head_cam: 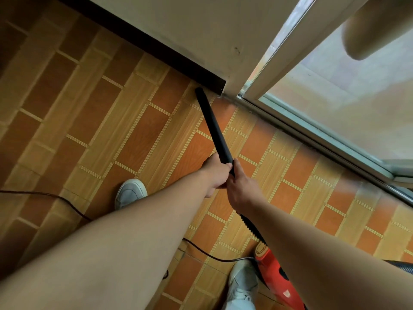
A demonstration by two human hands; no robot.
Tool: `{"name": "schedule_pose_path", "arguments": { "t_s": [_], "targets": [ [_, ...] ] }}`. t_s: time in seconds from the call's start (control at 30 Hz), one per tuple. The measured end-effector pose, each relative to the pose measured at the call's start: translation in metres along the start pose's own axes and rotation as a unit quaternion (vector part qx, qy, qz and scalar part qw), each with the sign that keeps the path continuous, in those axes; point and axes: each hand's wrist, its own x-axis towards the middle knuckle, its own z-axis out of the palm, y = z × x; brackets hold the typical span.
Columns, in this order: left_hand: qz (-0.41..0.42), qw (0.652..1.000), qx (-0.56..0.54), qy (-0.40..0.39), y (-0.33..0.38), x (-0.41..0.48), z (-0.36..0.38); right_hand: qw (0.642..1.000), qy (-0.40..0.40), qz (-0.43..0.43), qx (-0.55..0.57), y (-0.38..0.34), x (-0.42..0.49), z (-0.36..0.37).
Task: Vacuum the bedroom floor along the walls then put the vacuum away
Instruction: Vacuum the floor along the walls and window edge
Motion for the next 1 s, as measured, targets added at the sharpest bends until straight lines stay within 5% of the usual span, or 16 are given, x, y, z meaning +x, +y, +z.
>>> {"name": "schedule_pose_path", "arguments": {
  "t_s": [1.0],
  "targets": [
    [0.008, 1.0, 0.007, 0.004, 0.044, 0.003, -0.118, 1.0, 0.004, 0.011, -0.017, -0.114, 0.033, 0.036]
  ]
}}
